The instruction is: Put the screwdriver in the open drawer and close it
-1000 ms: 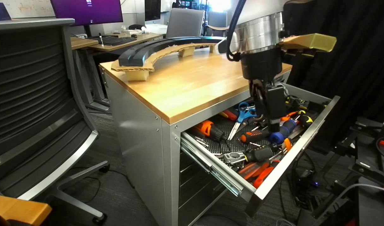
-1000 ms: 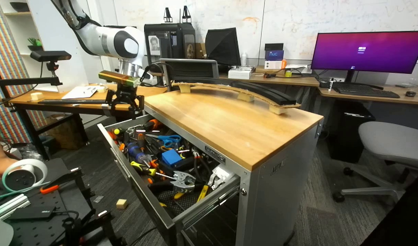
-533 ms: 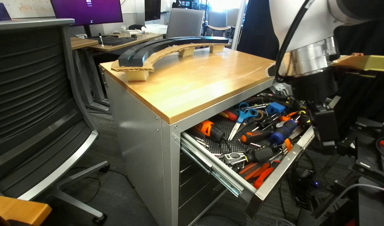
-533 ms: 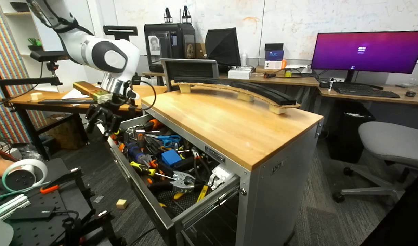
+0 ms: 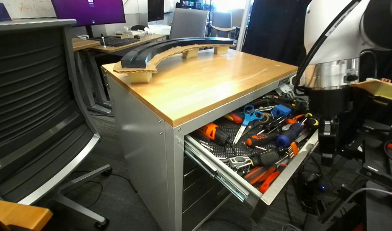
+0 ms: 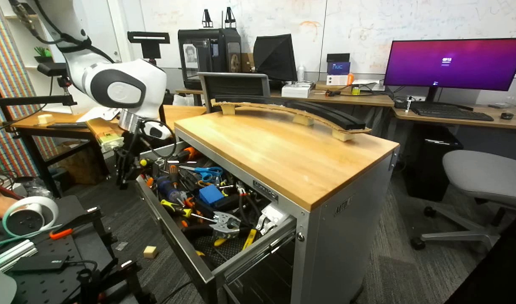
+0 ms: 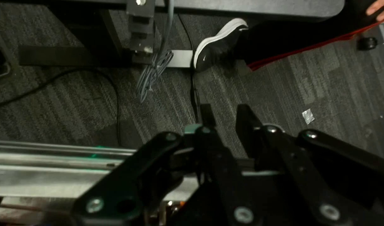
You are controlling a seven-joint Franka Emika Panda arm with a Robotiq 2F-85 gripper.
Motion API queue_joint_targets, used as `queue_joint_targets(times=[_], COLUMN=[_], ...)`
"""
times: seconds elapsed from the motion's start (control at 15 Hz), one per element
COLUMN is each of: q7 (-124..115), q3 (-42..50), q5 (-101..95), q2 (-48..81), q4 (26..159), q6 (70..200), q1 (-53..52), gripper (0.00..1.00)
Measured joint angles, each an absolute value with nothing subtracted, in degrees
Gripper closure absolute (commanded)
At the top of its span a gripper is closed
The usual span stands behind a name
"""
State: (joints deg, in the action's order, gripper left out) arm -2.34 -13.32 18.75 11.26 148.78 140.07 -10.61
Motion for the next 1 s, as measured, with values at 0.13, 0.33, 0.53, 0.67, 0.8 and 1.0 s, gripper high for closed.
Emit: queue_joint_targets(times=[0.13,0.33,0.53,0.67,0.8,1.0], q7=[-7.23,-18.69,-30.38,-37.94,-45.04,-52.88], q3=[-12.49,-8.87,-2.53,1.08,2.79,3.64], q5=[11.46,-2.77,-17.02,-26.39,-35.27,-44.87], q2=[13.34,14.18,15.77,17.42,19.33,21.86], q4=[148.41,147.56,144.98,142.61,139.89,136.05], q6=[145.02,147.62,148.55,148.63,148.56,148.27], q1=[-11.66,-16.68,-24.32,-28.21,-29.61,-29.65], gripper=[0.99,0.94,0.93,0.93,0.93,0.93])
